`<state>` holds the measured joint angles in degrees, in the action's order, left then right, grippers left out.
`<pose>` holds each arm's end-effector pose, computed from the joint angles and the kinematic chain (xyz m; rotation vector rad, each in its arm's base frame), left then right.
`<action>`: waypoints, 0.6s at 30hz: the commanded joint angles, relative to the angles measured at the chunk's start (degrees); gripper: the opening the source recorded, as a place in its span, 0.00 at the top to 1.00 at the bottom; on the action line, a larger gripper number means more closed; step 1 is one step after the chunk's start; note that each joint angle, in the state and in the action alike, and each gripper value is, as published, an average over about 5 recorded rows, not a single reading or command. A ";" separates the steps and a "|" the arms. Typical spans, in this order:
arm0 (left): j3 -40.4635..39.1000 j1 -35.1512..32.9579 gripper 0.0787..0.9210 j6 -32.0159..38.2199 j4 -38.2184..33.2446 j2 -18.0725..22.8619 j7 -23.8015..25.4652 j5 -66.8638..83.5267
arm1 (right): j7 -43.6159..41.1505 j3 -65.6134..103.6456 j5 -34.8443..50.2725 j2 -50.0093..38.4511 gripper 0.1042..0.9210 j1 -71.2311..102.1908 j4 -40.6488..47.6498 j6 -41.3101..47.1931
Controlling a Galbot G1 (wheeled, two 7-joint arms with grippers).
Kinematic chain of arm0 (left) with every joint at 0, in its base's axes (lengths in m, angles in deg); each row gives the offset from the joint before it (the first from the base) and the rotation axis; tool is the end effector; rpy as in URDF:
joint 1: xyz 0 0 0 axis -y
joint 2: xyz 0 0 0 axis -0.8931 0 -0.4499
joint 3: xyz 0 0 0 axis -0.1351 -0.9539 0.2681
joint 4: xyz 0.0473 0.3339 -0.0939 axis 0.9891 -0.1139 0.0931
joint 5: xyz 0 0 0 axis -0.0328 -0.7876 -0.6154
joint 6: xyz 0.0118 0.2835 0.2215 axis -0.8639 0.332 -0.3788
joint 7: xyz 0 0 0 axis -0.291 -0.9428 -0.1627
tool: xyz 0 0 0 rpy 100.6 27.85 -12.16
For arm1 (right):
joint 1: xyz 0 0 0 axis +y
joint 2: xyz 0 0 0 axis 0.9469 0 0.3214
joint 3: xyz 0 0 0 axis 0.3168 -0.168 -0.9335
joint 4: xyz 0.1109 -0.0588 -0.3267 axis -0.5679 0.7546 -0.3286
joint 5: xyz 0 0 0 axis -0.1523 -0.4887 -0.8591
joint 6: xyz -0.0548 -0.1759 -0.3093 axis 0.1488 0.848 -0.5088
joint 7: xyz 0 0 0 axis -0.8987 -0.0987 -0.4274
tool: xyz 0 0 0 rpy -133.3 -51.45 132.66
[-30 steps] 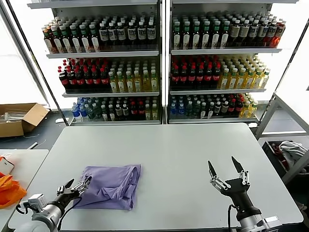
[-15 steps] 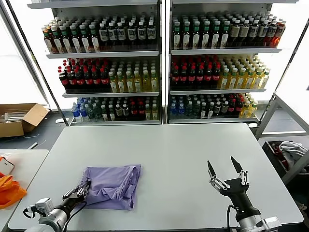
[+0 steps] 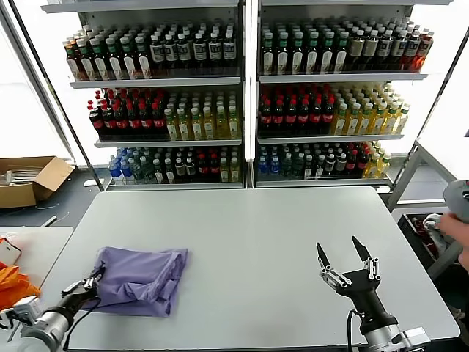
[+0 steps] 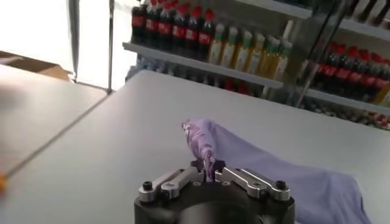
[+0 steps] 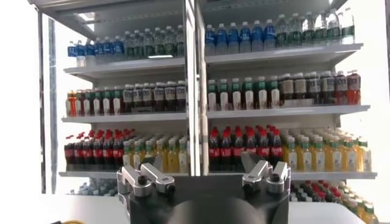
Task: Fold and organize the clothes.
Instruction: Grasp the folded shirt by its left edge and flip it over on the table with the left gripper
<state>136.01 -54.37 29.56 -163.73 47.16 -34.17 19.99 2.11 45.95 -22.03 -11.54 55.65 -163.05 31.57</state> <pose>0.2063 0.2204 -0.2740 0.0865 -2.6652 0.3154 0.1593 -0.0698 -0.2464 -0.2969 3.0540 0.0397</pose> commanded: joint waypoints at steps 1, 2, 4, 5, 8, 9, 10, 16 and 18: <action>24.12 -0.01 0.94 -1.35 6.33 -16.53 1.27 3.95 | 0.00 -0.26 0.43 0.13 0.12 -0.70 0.51 -0.07; 24.92 0.00 0.94 -1.89 5.67 -17.26 1.11 4.57 | 0.02 -0.46 0.36 0.30 0.12 -0.92 0.57 -0.03; 25.57 -0.13 0.94 -2.81 3.01 -17.73 0.47 6.26 | 0.03 -0.83 0.21 0.58 0.12 -1.24 0.63 0.03; 25.25 -0.26 0.94 -3.23 1.07 -17.57 0.07 7.01 | 0.03 -0.96 0.15 0.66 0.12 -1.35 0.65 0.04; 21.64 -0.74 0.94 -4.02 -6.64 -15.35 -1.59 7.90 | 0.03 -1.10 0.07 0.81 0.12 -1.50 0.64 0.07; 19.64 -0.91 0.94 -4.12 -9.39 -14.36 -1.99 7.13 | 0.04 -1.07 0.02 0.84 0.12 -1.48 0.63 0.07; 17.28 -1.09 0.94 -4.15 -11.95 -13.25 -2.34 5.85 | 0.06 -0.99 -0.09 0.85 0.12 -1.42 0.59 0.06; -4.09 -0.70 0.94 -4.12 -19.89 -9.42 -3.88 -2.78 | -0.06 0.19 -0.52 0.46 0.12 0.35 -0.53 -0.09; -13.67 1.48 0.94 -4.01 -19.08 -7.80 -4.66 -6.25 | -0.11 0.28 -0.63 0.48 0.12 0.90 -1.24 0.03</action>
<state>148.03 -55.51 26.43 -171.45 36.59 -35.84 22.90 2.08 45.81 -22.37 -11.03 55.35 -163.17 31.56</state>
